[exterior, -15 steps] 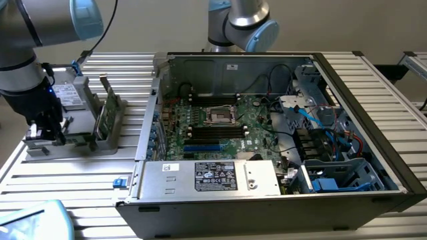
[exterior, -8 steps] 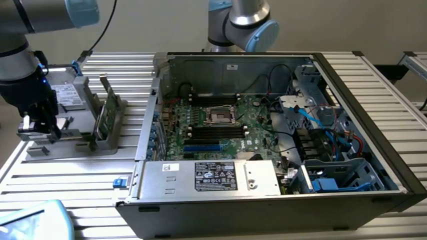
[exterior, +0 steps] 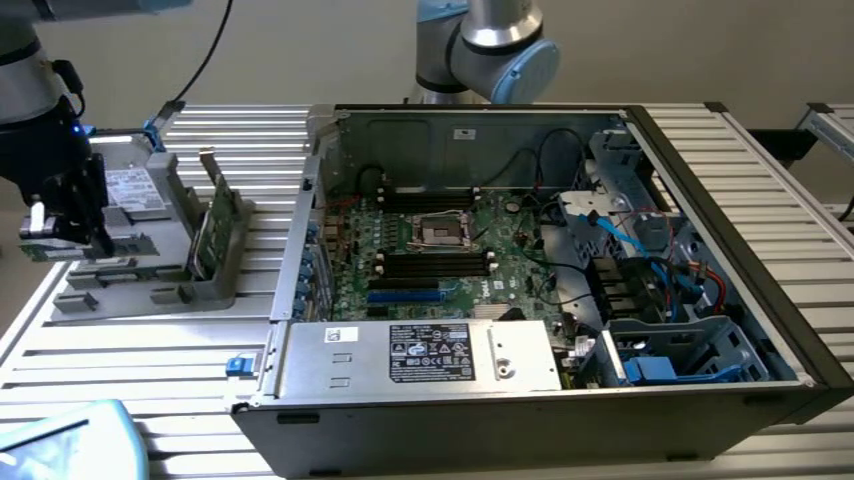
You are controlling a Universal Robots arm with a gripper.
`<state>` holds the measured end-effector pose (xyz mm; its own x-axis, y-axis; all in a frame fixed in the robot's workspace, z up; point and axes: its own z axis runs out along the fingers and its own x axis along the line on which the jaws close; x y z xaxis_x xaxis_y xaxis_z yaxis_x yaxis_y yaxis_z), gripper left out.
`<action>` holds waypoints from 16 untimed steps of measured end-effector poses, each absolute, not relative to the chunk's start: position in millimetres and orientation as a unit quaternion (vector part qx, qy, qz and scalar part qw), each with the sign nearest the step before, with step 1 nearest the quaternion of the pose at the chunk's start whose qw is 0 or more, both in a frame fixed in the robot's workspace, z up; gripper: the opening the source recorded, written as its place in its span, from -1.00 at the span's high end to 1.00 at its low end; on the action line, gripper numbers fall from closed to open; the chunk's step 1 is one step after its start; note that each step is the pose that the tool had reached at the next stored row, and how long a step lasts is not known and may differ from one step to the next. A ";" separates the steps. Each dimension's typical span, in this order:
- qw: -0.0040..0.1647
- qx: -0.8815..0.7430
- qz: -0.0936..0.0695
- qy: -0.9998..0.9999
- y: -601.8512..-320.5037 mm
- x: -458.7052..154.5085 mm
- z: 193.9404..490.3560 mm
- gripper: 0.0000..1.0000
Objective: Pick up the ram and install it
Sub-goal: 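Pick up the ram and move it above insertion slot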
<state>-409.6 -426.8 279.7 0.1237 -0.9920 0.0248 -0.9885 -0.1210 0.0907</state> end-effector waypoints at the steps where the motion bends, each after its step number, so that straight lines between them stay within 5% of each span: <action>1: 0.043 0.748 -0.021 -0.662 -427.1 -405.7 284.3 0.71; 16: 0.042 0.748 -0.025 -0.661 -435.6 -340.3 352.5 0.71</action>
